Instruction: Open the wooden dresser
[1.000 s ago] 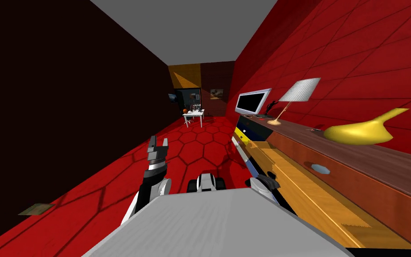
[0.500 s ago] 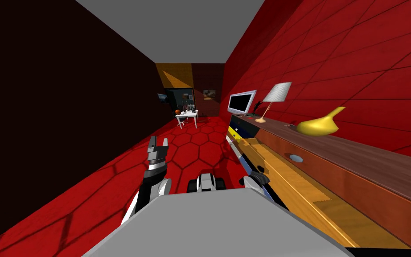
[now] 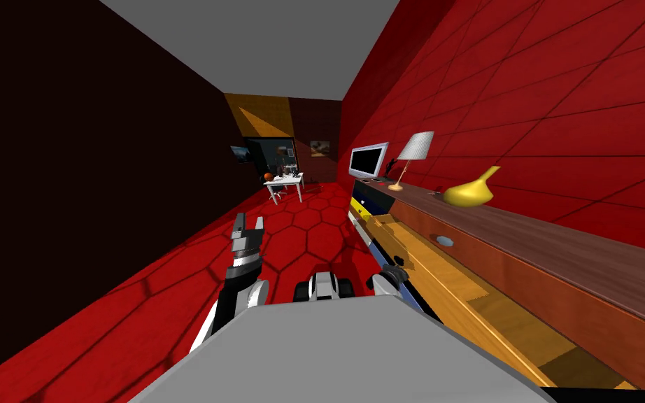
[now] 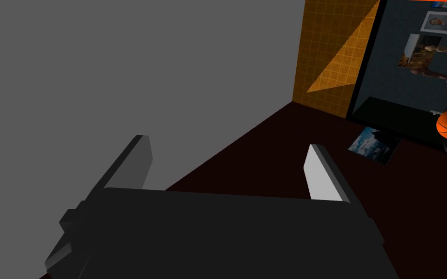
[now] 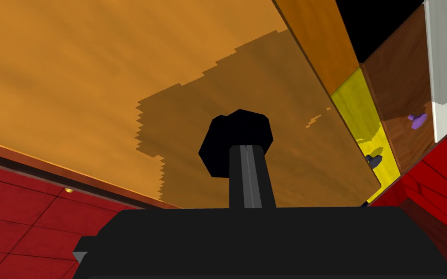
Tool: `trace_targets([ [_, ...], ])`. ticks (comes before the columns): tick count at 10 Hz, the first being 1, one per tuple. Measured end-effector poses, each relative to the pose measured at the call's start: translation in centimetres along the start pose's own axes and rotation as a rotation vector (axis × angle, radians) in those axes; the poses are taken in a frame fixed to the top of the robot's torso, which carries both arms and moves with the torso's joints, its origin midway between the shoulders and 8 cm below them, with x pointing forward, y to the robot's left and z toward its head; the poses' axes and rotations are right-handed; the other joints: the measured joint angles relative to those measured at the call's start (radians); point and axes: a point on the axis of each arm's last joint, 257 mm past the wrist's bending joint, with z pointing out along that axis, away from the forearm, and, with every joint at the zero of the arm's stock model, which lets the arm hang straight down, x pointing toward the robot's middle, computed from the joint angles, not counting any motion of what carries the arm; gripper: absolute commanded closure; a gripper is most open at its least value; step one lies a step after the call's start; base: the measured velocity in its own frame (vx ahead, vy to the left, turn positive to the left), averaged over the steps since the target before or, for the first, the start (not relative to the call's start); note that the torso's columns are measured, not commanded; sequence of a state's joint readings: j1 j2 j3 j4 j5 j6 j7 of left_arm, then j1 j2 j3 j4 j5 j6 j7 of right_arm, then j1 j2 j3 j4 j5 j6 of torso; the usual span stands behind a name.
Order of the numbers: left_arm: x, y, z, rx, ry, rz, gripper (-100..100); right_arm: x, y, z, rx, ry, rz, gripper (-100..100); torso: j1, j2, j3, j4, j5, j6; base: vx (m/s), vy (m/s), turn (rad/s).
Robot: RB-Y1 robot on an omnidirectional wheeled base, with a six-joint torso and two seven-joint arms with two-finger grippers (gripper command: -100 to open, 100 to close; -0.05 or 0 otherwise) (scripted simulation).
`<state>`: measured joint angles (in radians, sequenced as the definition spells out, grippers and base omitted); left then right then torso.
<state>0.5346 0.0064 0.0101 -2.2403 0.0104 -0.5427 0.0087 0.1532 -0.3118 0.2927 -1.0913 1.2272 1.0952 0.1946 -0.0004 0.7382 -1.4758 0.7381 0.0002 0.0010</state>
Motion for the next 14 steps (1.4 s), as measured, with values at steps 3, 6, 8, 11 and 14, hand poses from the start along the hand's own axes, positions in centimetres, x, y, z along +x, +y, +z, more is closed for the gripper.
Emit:
trace_targets([
  [3,0.0,0.0,0.0,0.000,0.000,0.000,0,-1.9,2.8,-2.8,-0.041,-0.043,-0.016,100,0.000,-0.001,0.000,0.000,0.000,-0.002,0.046,-0.038,-0.170],
  [6,0.0,0.0,0.0,0.000,0.000,0.000,0,-3.2,4.8,-5.4,-0.086,-0.081,-0.025,100,0.001,0.000,0.000,0.000,0.000,-0.001,0.055,-0.044,-0.272],
  [8,0.0,0.0,0.0,0.000,0.000,0.000,0,-4.6,6.1,-7.5,-0.114,-0.108,-0.027,100,0.000,0.000,0.000,0.000,0.000,-0.002,0.042,-0.035,-0.097],
  [11,0.0,0.0,0.0,0.000,0.000,0.000,0,-5.0,6.8,-7.9,-0.129,-0.124,-0.036,-100,-0.003,0.001,0.001,0.000,-0.001,-0.001,0.008,-0.081,0.009],
  [14,0.0,0.0,0.0,0.000,0.000,0.000,0,-5.1,6.7,-7.4,-0.128,-0.127,-0.037,-100,0.002,-0.003,-0.002,-0.001,0.001,-0.001,0.032,-0.062,0.020],
])
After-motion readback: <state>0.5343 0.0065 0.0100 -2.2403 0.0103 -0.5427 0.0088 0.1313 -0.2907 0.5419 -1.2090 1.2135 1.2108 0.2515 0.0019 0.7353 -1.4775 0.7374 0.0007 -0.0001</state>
